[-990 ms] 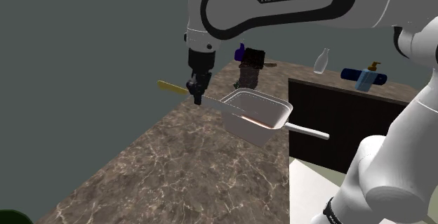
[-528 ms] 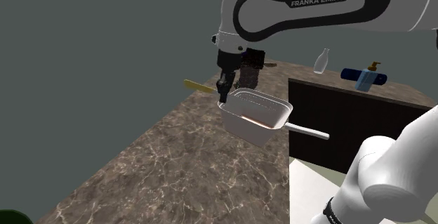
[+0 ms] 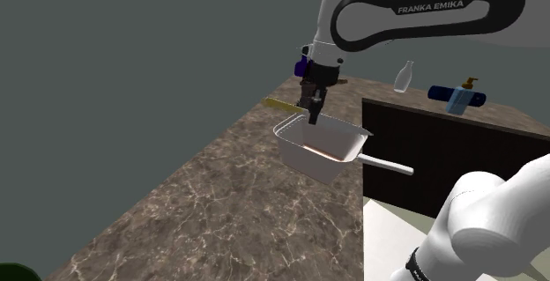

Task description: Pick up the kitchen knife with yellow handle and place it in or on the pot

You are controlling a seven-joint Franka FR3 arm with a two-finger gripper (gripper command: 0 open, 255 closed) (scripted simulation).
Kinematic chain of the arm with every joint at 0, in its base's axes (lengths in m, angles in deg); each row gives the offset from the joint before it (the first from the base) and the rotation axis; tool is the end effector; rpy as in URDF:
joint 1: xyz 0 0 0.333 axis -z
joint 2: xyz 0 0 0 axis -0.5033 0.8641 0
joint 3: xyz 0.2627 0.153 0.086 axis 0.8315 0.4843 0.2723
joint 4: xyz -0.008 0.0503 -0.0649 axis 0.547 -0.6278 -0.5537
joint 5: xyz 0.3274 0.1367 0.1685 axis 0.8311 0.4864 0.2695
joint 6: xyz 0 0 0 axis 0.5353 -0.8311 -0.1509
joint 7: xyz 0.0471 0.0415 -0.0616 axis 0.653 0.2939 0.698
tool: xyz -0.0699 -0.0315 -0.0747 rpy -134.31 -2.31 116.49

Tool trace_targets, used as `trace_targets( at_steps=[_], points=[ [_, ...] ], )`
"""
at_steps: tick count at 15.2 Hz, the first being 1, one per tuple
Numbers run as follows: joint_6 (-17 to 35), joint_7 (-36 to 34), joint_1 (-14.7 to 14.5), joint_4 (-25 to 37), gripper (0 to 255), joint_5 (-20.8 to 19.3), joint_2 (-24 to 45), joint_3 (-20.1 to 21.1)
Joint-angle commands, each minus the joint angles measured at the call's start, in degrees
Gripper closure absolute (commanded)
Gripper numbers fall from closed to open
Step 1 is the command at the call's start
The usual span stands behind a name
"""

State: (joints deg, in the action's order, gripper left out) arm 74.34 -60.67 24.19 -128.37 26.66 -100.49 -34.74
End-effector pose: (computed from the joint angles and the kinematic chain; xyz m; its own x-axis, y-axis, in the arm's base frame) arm 0.4141 0.0478 0.5465 0.8936 0.4484 0.0212 0.4485 -0.8938 0.0007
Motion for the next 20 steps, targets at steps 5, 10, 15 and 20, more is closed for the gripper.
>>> trace_targets(
  at_steps=[5, 10, 15, 20],
  points=[
    [-1.47, 7.75, 3.16, -4.06, 255, -2.97, -5.55, -5.94],
    [-1.59, 13.33, 5.62, -6.32, 255, -5.67, -8.13, -10.48],
    [2.27, 13.30, 5.74, -10.11, 255, -5.91, -8.06, -10.78],
    [6.24, 13.30, 5.84, -13.66, 255, -6.15, -7.63, -11.11]
  ],
)
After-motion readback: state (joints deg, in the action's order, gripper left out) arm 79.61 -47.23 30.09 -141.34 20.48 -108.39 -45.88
